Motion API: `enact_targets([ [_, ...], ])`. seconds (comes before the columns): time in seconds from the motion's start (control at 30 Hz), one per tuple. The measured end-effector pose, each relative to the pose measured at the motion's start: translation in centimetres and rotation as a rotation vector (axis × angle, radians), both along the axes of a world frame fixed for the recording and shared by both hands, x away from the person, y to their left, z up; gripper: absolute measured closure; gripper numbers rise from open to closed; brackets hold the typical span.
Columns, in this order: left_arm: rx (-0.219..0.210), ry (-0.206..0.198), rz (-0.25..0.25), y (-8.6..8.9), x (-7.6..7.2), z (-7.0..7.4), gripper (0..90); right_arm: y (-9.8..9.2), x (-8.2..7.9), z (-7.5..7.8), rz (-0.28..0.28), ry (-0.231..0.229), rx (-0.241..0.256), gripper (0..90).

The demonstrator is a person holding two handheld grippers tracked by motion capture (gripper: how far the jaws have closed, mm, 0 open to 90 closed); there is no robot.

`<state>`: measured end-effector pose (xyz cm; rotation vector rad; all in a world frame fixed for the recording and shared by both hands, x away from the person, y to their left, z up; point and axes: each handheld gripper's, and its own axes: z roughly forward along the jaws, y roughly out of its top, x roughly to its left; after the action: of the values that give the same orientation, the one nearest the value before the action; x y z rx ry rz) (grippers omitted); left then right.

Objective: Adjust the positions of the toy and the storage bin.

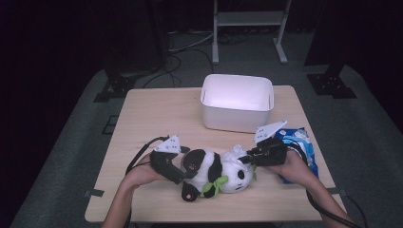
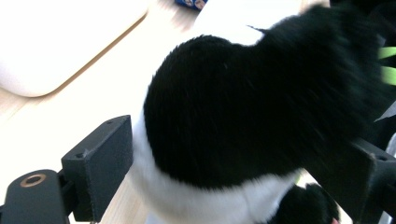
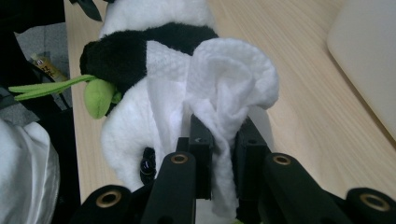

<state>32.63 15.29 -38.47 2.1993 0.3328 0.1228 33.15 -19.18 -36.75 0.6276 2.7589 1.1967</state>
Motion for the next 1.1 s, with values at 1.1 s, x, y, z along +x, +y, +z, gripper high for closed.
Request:
enact_targets([
  [1.1,-0.014,0.037,0.013,0.6,0.5,-1.4,25.2,8.7,1.5,2.6,0.159,-0.077,-0.087,79.2],
])
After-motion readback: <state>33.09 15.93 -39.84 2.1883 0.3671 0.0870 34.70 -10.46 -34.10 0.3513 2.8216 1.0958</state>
